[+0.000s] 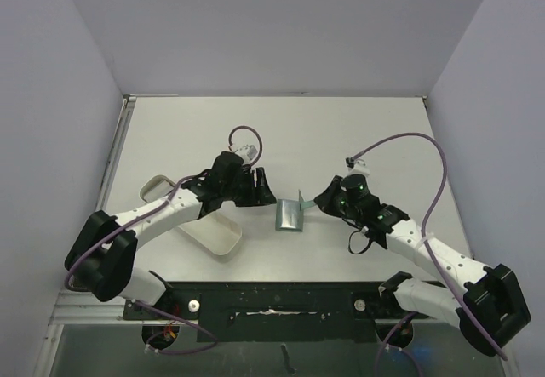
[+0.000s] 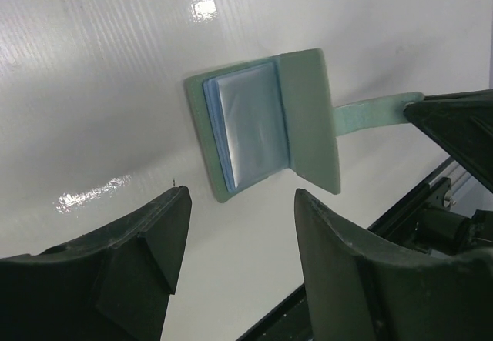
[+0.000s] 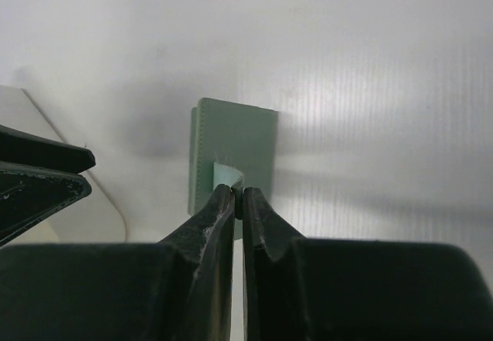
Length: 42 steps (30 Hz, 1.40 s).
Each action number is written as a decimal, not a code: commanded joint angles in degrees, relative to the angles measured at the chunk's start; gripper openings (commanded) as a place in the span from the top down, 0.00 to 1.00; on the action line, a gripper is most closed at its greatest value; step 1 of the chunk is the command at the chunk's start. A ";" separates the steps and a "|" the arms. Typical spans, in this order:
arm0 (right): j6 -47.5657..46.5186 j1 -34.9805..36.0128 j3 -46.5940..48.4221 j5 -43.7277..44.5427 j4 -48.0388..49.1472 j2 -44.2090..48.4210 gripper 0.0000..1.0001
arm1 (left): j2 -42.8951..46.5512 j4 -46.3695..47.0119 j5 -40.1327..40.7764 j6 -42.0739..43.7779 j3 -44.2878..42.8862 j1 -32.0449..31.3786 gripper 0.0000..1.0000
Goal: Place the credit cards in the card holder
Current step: Open the card holder at the center of the board.
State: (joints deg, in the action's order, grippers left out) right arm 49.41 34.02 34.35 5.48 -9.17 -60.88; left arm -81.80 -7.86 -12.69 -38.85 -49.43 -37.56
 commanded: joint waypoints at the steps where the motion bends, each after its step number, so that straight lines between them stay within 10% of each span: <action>1: -1.96 -2.62 -2.17 2.08 -3.80 3.67 1.00 | -2.40 5.07 -1.47 -0.70 -2.02 -0.74 0.46; 42: -0.80 -10.13 -11.53 5.16 -9.84 8.60 1.00 | -19.69 19.45 -9.28 -4.33 -2.33 -1.50 0.46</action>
State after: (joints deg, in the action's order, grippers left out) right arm 48.49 24.43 23.33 9.04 -19.27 -51.68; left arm -100.53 4.43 -19.09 -41.01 -50.89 -38.70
